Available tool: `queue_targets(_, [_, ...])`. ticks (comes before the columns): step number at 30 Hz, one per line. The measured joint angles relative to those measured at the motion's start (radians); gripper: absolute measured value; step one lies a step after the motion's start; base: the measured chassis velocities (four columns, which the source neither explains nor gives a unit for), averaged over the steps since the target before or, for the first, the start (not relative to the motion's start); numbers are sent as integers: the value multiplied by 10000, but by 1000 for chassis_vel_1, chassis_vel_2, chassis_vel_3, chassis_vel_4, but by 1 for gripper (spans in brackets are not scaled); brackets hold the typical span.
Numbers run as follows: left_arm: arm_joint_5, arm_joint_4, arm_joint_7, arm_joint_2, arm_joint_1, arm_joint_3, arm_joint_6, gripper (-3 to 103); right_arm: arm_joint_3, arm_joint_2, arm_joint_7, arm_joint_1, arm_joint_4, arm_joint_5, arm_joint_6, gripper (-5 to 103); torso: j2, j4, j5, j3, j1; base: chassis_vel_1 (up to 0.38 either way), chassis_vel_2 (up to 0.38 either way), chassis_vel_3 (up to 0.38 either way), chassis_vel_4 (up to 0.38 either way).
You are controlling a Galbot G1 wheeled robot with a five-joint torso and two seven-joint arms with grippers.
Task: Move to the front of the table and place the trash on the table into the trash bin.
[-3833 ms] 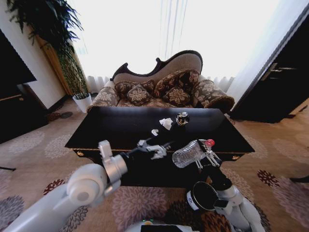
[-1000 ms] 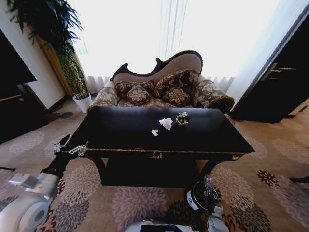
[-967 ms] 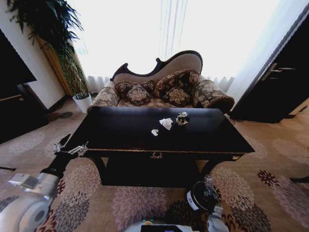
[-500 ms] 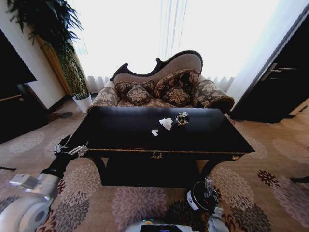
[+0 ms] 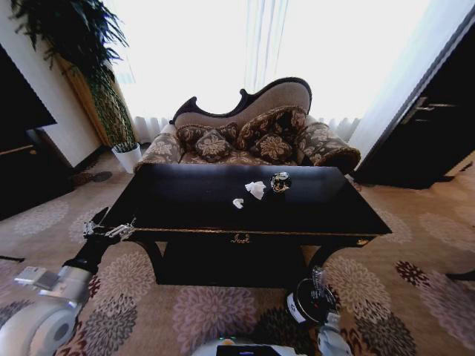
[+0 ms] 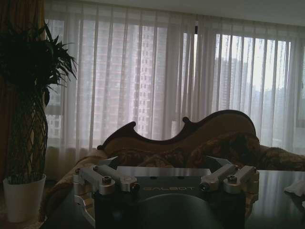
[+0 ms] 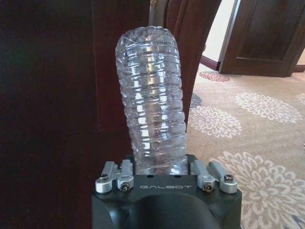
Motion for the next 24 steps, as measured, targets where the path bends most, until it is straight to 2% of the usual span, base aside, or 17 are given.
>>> queue_targets(1, [0,0,0,1,0,0,1,100,0,-1,-9,-10,0,22,1,51,0,0,0,0,0,0,0,0,0])
queue_targets(2, [0,0,0,1,0,0,1,100,0,-1,-9,-10,0,22,1,51,0,0,0,0,0,0,0,0,0])
queue_targets(5, [0,1,-1,2,0,0,4,100,-27,2,-55,-44,0,115,1,67,1,1,0,0,0,0,0,0,0])
queue_targets(8, [0,1,-1,2,0,0,5,100,-47,20,-78,-61,0,117,8,73,0,0,0,0,0,0,0,0,0])
queue_targets(11, [0,1,-1,2,0,0,6,100,-57,52,-97,-104,58,112,17,89,1,0,0,0,0,0,0,0,0])
queue_targets(12, [0,1,-1,2,0,0,6,100,-57,52,-97,-104,58,112,17,89,1,0,0,0,0,0,0,0,0])
queue_targets(13, [0,1,-1,3,0,0,6,100,-58,63,-98,-137,101,106,18,94,0,0,0,0,0,0,0,0,0])
queue_targets(16, [0,1,-2,3,0,0,6,100,-20,105,-99,-337,312,-65,78,99,1,0,1,0,0,0,0,0,0])
queue_targets(21, [0,1,-1,3,-1,0,6,100,188,228,-97,-906,971,-1455,779,100,0,1,0,0,0,0,0,0,0])
queue_targets(24, [0,1,-1,3,-1,0,7,100,244,335,-92,-1487,1789,-1542,899,100,1,0,0,0,0,0,0,0,0])
